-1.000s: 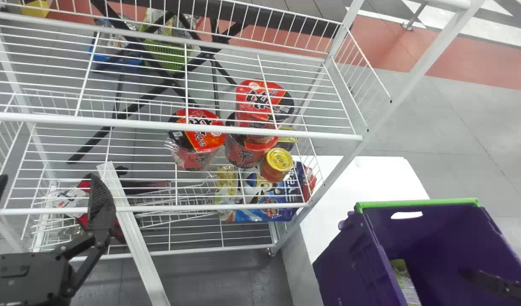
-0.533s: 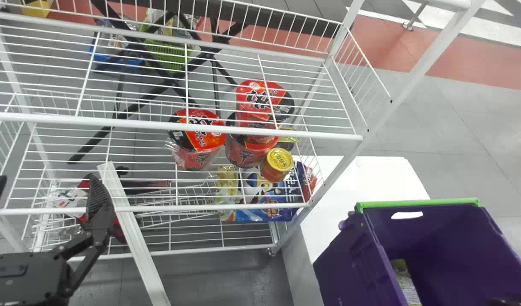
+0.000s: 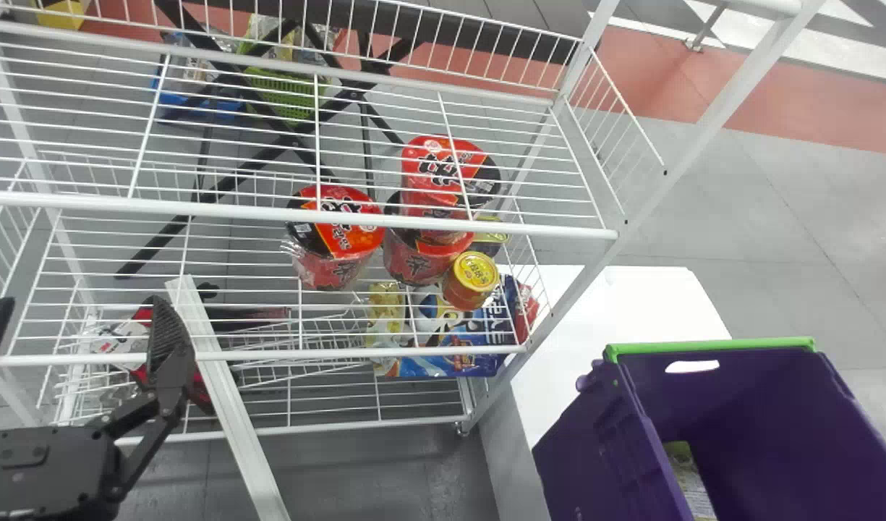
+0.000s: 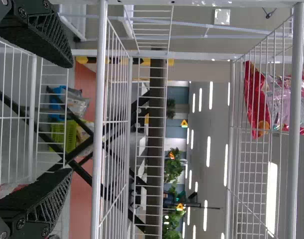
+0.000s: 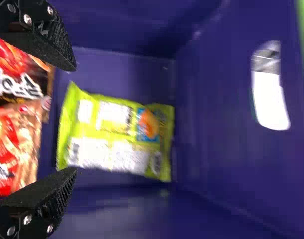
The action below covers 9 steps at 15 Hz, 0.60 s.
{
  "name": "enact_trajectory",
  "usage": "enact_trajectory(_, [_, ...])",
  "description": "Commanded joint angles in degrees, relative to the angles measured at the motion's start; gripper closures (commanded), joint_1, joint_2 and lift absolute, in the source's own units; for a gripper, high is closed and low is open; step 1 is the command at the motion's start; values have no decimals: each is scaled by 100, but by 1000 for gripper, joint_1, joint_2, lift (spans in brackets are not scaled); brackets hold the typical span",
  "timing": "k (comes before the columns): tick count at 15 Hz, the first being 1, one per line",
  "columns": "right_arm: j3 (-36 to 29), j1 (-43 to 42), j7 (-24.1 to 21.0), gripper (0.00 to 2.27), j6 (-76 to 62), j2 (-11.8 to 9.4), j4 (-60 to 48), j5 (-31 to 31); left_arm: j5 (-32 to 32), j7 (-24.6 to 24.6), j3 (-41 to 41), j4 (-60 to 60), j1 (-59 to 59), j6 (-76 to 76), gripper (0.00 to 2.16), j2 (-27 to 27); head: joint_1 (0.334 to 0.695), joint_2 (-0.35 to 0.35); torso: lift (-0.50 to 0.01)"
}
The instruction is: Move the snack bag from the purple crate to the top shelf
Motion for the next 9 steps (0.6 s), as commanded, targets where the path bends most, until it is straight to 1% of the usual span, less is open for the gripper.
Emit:
enact_trajectory(1, [201, -27, 19, 90, 78, 88, 63, 187, 8, 8, 11, 29, -14, -30, 60, 0, 695, -350, -455])
enact_trajectory(6, [359, -35, 19, 87, 78, 150, 291, 389, 105, -9, 20, 91, -93, -65, 60, 9, 695, -350, -455])
enact_trajectory(9, [588, -35, 19, 87, 95, 159, 362, 670, 114, -1, 28, 91, -102, -65, 60, 9, 695, -350, -455])
